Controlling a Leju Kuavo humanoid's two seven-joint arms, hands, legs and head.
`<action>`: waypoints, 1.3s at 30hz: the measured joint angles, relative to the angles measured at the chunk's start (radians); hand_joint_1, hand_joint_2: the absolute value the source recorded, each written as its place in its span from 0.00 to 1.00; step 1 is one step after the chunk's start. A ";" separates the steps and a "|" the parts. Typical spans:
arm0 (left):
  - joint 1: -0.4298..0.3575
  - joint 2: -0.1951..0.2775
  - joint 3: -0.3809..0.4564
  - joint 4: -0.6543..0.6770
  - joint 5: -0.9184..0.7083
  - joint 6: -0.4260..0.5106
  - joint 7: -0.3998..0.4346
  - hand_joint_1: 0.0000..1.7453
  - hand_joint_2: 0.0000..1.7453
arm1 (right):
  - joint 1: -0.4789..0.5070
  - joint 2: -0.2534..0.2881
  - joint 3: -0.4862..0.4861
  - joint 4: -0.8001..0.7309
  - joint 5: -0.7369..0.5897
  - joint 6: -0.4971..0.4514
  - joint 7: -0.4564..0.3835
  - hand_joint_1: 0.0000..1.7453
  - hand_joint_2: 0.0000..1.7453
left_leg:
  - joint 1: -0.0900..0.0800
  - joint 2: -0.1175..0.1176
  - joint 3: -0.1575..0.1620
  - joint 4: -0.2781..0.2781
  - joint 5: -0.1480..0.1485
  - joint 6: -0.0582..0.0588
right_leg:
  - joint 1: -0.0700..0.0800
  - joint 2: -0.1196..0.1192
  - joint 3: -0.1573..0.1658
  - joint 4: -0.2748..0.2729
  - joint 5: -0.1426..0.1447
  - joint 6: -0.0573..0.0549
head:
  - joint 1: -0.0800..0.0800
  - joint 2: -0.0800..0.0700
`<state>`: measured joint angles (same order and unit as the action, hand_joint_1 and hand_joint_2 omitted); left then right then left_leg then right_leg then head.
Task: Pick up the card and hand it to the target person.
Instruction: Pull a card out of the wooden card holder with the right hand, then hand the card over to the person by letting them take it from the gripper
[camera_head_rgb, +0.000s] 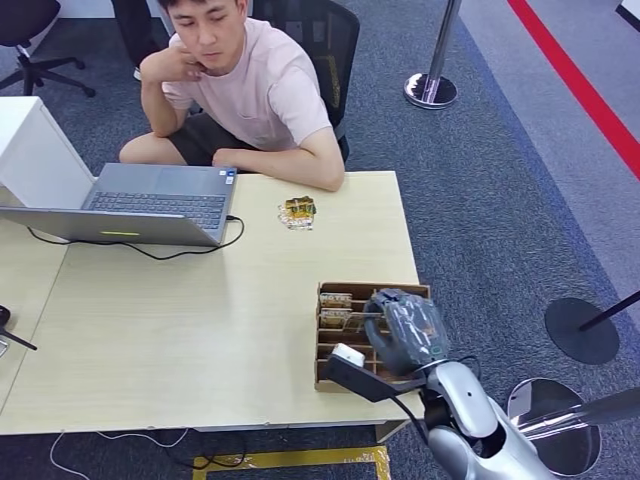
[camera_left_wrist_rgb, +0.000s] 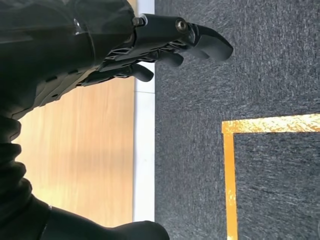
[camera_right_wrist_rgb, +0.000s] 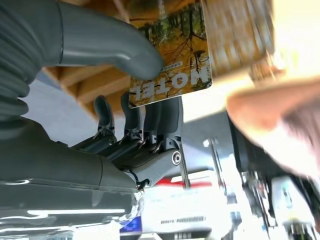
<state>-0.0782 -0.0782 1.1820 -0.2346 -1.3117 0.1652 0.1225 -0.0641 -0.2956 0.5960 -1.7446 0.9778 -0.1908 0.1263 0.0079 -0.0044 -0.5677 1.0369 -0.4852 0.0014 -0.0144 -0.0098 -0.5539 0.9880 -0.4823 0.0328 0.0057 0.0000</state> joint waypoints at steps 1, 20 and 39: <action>0.000 0.000 0.000 0.000 0.003 0.000 0.000 0.00 1.00 | -0.001 0.000 -0.015 -0.019 -0.007 -0.014 -0.011 0.67 1.00 | 0.000 0.000 0.000 0.000 0.000 0.000 | 0.000 0.000 0.000 0.000 0.000 0.000 | 0.000 0.000; -0.010 -0.003 0.014 0.000 -0.001 0.004 -0.004 0.00 1.00 | -0.119 0.124 -0.096 0.158 -0.057 -0.386 -0.303 0.67 1.00 | 0.001 0.000 0.000 0.000 0.000 -0.001 | 0.001 0.001 0.000 0.001 0.000 0.000 | 0.000 0.000; -0.012 -0.004 0.011 0.000 -0.032 -0.001 -0.011 0.00 1.00 | -0.420 0.499 -0.358 0.815 0.256 -0.501 -0.481 0.67 1.00 | 0.002 0.001 0.000 0.000 0.001 -0.002 | 0.002 0.002 0.000 0.002 0.000 -0.001 | 0.000 0.000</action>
<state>-0.0904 -0.0820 1.1933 -0.2346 -1.3439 0.1646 0.1112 -0.4842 0.2030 0.2384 -0.9291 1.2335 -0.6920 -0.3543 0.0103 -0.0035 -0.5678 1.0368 -0.4842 -0.0001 -0.0124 -0.0077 -0.5544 0.9898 -0.4821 0.0317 0.0057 0.0000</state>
